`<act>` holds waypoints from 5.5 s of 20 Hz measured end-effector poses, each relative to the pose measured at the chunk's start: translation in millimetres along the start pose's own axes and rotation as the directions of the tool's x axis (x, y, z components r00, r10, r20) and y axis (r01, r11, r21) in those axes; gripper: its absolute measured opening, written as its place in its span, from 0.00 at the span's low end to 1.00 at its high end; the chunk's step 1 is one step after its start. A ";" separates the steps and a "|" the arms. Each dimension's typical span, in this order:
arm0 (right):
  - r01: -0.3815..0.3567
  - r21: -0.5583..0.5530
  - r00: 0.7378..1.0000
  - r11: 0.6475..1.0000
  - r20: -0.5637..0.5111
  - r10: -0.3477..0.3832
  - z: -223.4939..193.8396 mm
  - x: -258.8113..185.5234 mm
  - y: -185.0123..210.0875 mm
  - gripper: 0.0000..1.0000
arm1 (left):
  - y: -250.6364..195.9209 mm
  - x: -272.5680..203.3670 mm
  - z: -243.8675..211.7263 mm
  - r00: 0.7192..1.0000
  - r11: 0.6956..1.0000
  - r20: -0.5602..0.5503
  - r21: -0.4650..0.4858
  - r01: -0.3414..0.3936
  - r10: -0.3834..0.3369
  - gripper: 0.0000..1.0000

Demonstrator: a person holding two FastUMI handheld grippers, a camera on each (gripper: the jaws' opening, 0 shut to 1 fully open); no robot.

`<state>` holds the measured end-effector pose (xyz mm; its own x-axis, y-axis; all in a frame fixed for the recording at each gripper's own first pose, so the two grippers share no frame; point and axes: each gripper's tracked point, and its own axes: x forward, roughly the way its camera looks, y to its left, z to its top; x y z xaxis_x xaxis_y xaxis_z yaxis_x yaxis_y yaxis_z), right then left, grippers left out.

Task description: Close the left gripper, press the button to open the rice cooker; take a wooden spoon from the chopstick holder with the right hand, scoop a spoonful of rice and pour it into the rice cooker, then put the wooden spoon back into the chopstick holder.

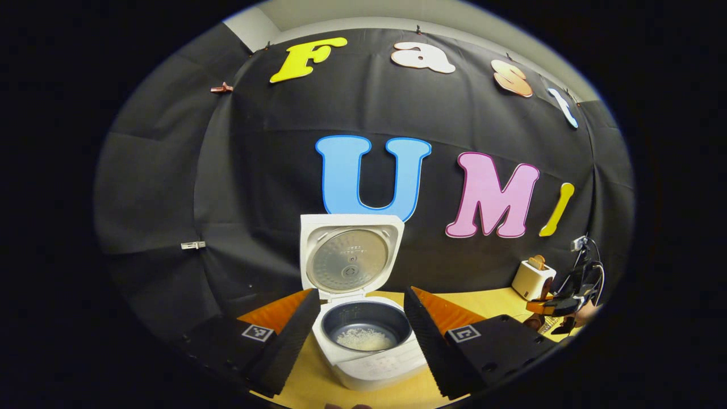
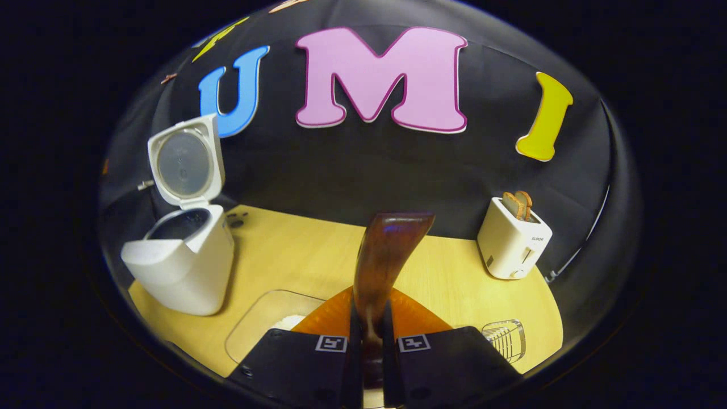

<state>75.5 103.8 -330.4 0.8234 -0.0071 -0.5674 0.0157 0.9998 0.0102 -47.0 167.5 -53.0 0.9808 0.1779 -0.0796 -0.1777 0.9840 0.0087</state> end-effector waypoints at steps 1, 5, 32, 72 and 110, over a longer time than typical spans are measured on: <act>0.013 0.001 1.000 1.000 -0.015 -0.013 -6.0 7.2 3.5 0.18 | 3.9 -0.7 -0.2 1.000 1.000 0.000 0.004 0.003 -0.003 0.95; 0.040 0.000 0.996 0.999 -0.085 -0.040 -33.6 25.9 25.9 0.18 | 24.7 1.8 -3.3 1.000 1.000 -0.008 0.019 0.004 -0.004 0.95; -0.174 0.767 0.985 0.618 0.126 0.122 51.1 -29.1 16.8 0.17 | 19.6 28.0 2.8 0.997 0.998 0.025 -0.008 0.068 -0.068 0.95; -0.485 -0.348 0.817 0.802 0.149 0.558 200.9 10.8 426.8 0.17 | 95.8 35.3 -29.0 1.000 0.993 0.009 -0.116 0.009 -0.008 0.95; -0.299 0.737 0.939 0.607 0.342 0.047 172.2 -49.1 -115.0 0.17 | -46.1 57.1 -3.2 0.993 0.990 0.019 -0.071 0.119 -0.118 0.95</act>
<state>130.9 -13.8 -161.9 0.9675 0.0344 -0.2505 0.1813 0.5960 0.7822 16.9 132.3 -61.1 0.9962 0.0609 -0.0615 -0.0653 0.9953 -0.0720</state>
